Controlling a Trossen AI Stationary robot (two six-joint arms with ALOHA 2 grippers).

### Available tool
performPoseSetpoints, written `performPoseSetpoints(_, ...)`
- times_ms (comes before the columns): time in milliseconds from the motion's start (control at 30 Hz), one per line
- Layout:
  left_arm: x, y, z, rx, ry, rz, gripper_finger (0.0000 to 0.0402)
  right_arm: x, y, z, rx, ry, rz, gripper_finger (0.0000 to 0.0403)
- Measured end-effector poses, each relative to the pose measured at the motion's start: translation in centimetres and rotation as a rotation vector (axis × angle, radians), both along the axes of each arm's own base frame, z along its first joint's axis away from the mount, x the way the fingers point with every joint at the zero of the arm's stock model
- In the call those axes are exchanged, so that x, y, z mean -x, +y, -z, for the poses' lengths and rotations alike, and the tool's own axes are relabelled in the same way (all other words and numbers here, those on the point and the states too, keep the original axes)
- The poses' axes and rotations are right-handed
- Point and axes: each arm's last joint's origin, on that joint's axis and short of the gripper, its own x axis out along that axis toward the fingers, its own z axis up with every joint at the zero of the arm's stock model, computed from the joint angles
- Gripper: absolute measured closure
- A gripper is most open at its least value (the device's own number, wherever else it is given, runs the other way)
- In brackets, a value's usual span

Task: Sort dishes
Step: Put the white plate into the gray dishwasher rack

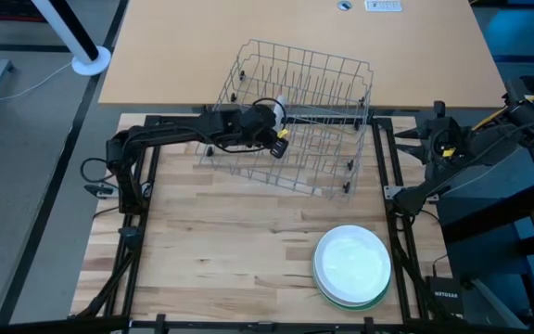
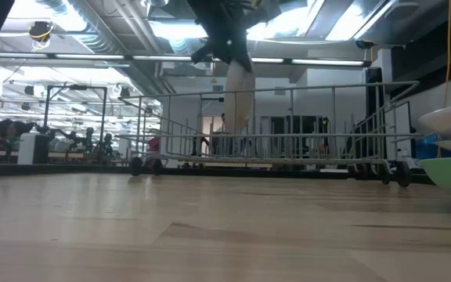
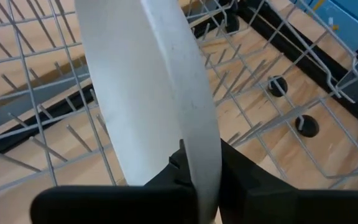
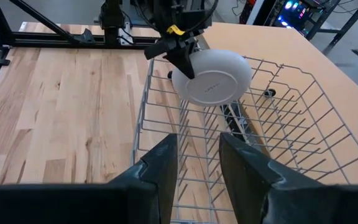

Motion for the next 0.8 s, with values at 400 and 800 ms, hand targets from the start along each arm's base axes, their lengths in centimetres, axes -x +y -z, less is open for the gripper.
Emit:
performPoseSetpoints(400,0.02,0.07,0.88,-0.048,0.049,0.041,0.0339,-0.01,0.01,0.00,0.000,0.000,0.000,0.0278)
performPoseSetpoints(800,0.17,0.10,1.11,-0.060,0.093,0.071,0.0283,-0.01,0.01,0.00,0.000,0.000,0.000,0.0278)
